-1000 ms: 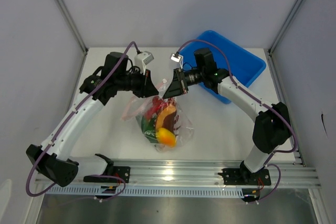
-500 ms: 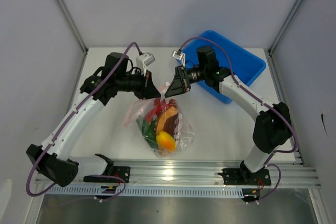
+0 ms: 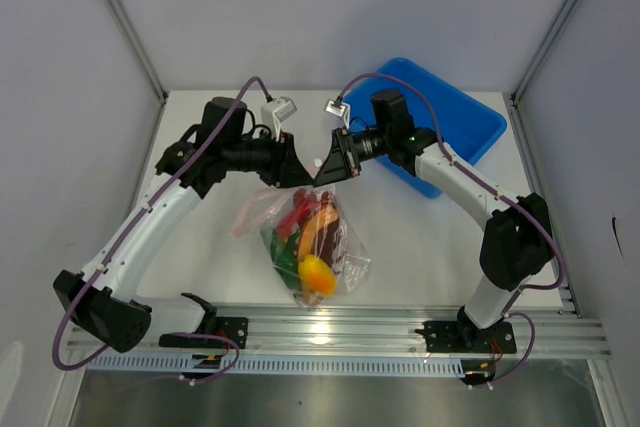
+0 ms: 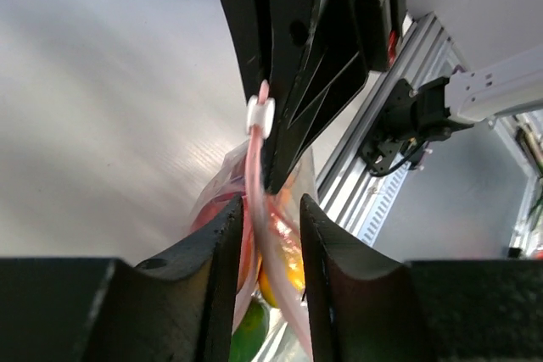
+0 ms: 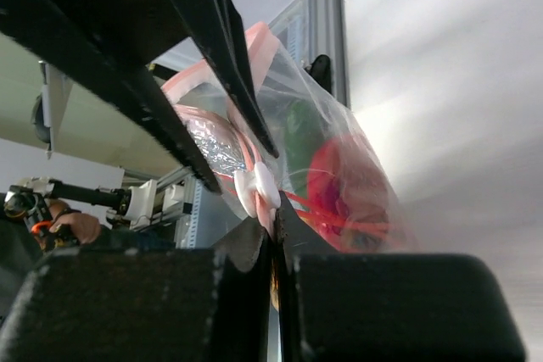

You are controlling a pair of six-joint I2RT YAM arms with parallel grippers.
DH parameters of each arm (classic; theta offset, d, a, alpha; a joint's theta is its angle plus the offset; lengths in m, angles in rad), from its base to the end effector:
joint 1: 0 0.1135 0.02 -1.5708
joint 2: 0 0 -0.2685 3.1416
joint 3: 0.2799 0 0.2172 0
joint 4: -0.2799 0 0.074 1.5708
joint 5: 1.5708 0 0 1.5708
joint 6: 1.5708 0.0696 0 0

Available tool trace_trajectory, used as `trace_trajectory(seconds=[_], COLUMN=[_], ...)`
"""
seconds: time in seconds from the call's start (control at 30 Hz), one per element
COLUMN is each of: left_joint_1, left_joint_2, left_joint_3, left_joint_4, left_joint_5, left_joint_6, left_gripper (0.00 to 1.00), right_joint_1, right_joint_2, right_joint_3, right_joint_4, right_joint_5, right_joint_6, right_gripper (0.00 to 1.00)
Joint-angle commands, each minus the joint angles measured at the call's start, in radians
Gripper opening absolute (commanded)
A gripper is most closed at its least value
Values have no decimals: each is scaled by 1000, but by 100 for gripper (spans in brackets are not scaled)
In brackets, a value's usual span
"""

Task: Place the food in the zip-top bag and seal the zipper
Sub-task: Adjust the zipper food storage bag at the center of the board.

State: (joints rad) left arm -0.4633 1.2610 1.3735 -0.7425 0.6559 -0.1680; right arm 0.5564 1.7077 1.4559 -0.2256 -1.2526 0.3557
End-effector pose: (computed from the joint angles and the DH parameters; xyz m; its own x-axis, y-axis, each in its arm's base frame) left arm 0.1986 -0.1467 0.3762 -0.6525 0.1779 -0.7366 0.6957 0.5259 -0.4894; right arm 0.2698 0.2456 0.3416 -0.6728 -0.2901 -0.6806 -0.6905 -0.0841 0.7184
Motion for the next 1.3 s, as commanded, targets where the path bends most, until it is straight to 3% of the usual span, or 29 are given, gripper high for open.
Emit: trace_trajectory(seconds=[0.0, 0.43, 1.0, 1.27], left_joint_1=[5, 3, -1, -2], left_joint_2=[23, 100, 135, 146], left_joint_3=[56, 122, 122, 131], left_joint_4=[80, 100, 109, 106], left_joint_5=[40, 42, 54, 44], left_joint_6=[-85, -136, -142, -146], left_gripper=[37, 26, 31, 26], right_joint_1=[11, 22, 25, 25], right_joint_2=[-37, -60, -56, -57], right_joint_3=[43, 41, 44, 46], right_joint_4=[-67, -80, -66, -67], right_joint_5=[50, 85, 68, 61], right_joint_6=[-64, -80, -70, -72], right_gripper=[0, 0, 0, 0])
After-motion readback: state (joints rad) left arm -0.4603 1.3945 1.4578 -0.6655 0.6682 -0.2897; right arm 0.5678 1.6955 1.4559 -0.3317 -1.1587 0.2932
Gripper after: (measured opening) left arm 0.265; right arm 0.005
